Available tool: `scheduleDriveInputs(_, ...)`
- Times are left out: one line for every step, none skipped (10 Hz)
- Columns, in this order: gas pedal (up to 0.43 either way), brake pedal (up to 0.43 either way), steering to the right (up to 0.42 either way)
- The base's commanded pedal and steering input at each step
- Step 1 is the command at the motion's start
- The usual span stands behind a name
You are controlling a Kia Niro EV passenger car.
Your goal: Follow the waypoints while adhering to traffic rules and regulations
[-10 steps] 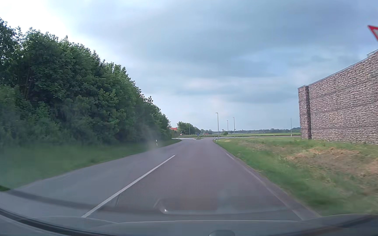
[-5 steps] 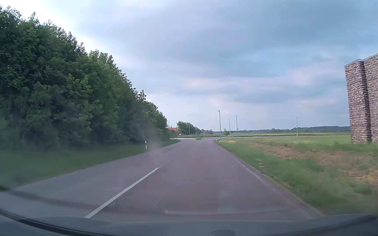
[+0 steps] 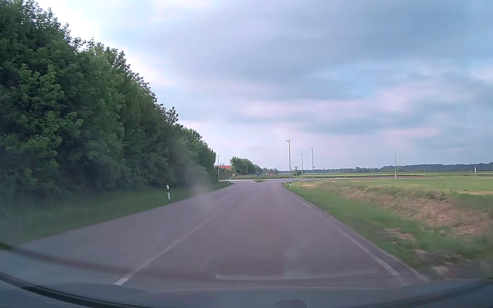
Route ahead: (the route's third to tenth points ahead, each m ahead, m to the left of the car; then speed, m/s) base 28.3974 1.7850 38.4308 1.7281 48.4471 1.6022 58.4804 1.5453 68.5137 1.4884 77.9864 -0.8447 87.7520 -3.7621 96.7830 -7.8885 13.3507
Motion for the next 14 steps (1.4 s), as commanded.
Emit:
scheduleDriveInputs(0.000, 0.000, -0.001)
scheduleDriveInputs(0.000, 0.000, -0.001)
scheduleDriveInputs(0.000, 0.000, 0.000)
scheduleDriveInputs(0.000, 0.000, 0.000)
scheduleDriveInputs(0.000, 0.000, 0.000)
scheduleDriveInputs(0.000, 0.000, 0.000)
scheduleDriveInputs(0.000, 0.000, 0.000)
scheduleDriveInputs(0.000, 0.000, 0.000)
scheduleDriveInputs(0.000, 0.000, 0.000)
scheduleDriveInputs(0.000, 0.000, 0.000)
scheduleDriveInputs(0.000, 0.000, 0.000)
scheduleDriveInputs(0.000, 0.000, 0.000)
scheduleDriveInputs(0.000, 0.000, 0.000)
scheduleDriveInputs(0.000, 0.000, 0.000)
